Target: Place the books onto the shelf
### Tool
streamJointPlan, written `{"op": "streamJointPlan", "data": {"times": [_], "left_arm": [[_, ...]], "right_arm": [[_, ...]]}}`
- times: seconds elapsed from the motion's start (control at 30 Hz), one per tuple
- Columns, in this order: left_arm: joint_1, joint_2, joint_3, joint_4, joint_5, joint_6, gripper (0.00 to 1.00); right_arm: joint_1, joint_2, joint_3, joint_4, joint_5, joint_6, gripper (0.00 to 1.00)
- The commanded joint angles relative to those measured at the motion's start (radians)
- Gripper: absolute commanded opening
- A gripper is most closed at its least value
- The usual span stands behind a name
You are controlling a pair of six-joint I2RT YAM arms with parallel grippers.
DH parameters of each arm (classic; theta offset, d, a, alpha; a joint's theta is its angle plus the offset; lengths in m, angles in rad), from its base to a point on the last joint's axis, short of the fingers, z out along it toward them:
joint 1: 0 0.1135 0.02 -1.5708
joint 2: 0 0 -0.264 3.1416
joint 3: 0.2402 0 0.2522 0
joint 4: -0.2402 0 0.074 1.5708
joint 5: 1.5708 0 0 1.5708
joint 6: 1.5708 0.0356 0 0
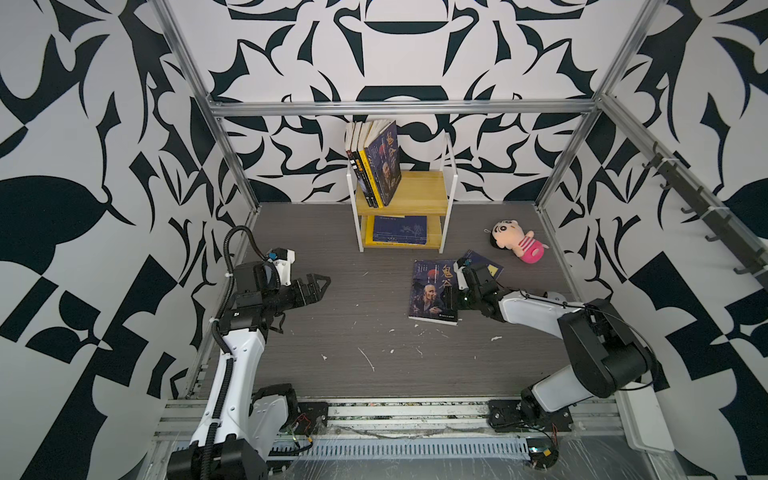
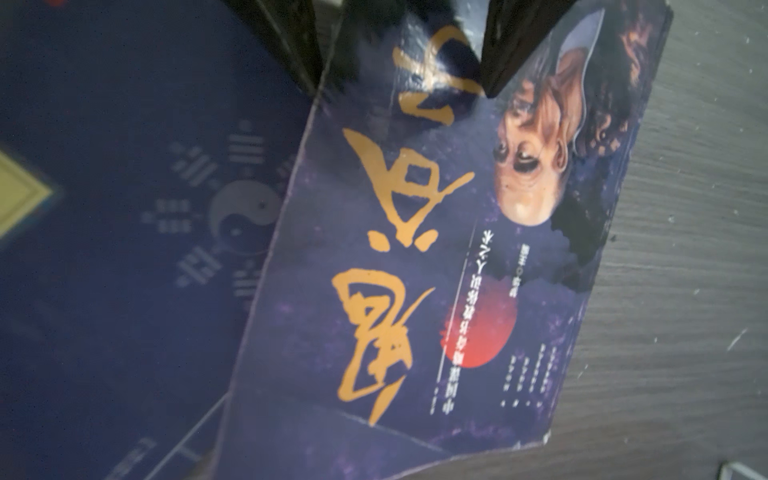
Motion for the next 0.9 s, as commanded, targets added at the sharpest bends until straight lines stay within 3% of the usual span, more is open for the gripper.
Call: {"op": "streamJointPlan", "data": {"times": [0.0,0.37,0.53,0.87], "left_arm": [[0.002,-0.008,-0.013,0.01,0.017,-0.006,1.0],[-0.006,0.006,-0.009,0.009,0.031,-0.014,0.99],[-0.072,0.067,0.039,-0.014,-0.001,0.011,1.0],[-0.17,0.47,0.188,0.023,0.0,-0.063,1.0]], "right_arm": [[0.029,-0.009,0.019,-0.005,-0.008,0.011,0.6],[0.204,0.091,0.081,0.033,0.004,0.033,0.57],[0.29,0.212,0.185,0.036,0.014,0.036,0.57],[0.386,0.389,0.36,0.072,0.023,0.079,0.56]]}}
